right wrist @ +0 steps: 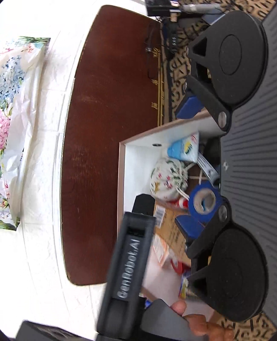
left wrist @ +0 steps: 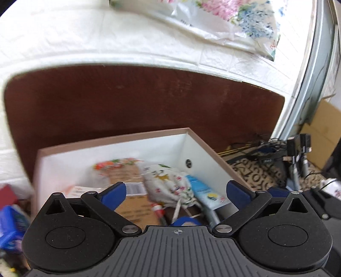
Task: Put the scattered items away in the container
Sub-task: 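Open the grippers to release the hand-cream tube into the box, then move both grippers back toward the red-capped whiteboard marker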
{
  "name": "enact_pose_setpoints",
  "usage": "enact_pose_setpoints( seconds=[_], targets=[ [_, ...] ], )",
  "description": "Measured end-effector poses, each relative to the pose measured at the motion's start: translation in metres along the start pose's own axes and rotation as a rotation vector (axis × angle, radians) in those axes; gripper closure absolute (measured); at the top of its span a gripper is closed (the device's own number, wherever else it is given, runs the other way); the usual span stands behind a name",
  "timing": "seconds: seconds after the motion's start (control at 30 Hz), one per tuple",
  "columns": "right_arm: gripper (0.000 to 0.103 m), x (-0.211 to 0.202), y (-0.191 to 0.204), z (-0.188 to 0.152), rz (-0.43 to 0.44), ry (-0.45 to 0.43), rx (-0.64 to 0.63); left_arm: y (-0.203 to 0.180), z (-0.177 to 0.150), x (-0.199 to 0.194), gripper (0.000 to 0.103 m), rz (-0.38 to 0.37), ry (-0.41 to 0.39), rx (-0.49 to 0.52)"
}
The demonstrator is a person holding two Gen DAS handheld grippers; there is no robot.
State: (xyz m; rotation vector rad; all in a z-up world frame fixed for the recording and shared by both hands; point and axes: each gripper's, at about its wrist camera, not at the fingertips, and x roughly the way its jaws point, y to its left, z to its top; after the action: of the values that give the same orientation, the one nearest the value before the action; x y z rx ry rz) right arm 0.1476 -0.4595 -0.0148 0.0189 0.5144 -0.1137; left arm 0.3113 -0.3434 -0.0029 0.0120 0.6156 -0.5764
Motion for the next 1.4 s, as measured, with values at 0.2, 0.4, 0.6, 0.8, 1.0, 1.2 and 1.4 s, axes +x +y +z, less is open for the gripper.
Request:
enact_pose_setpoints(
  seconds=[0.2, 0.4, 0.6, 0.8, 1.0, 1.2, 1.4],
  targets=[
    [0.002, -0.034, 0.005, 0.001, 0.024, -0.013, 0.029, 0.002, -0.013, -0.041, 0.000, 0.067, -0.020, 0.000],
    [0.002, -0.067, 0.020, -0.004, 0.038, -0.017, 0.024, 0.000, -0.030, -0.081, 0.000, 0.101, -0.041, 0.031],
    [0.001, -0.098, 0.039, -0.010, 0.047, -0.026, -0.023, -0.004, -0.045, -0.119, 0.000, 0.106, -0.067, 0.053],
    [0.001, -0.128, 0.059, -0.018, 0.071, -0.037, -0.047, -0.002, -0.064, -0.156, 0.000, 0.110, -0.089, 0.067],
    [0.001, -0.141, 0.093, -0.032, 0.102, -0.039, -0.063, 0.014, -0.093, -0.186, 0.000, 0.128, -0.079, 0.061],
    [0.001, -0.141, 0.135, -0.068, 0.200, -0.003, -0.028, 0.054, -0.154, -0.218, 0.000, 0.158, -0.053, -0.038],
    [0.001, -0.124, 0.193, -0.095, 0.299, 0.093, -0.079, 0.114, -0.206, -0.242, 0.000, 0.253, -0.002, -0.130]
  ],
)
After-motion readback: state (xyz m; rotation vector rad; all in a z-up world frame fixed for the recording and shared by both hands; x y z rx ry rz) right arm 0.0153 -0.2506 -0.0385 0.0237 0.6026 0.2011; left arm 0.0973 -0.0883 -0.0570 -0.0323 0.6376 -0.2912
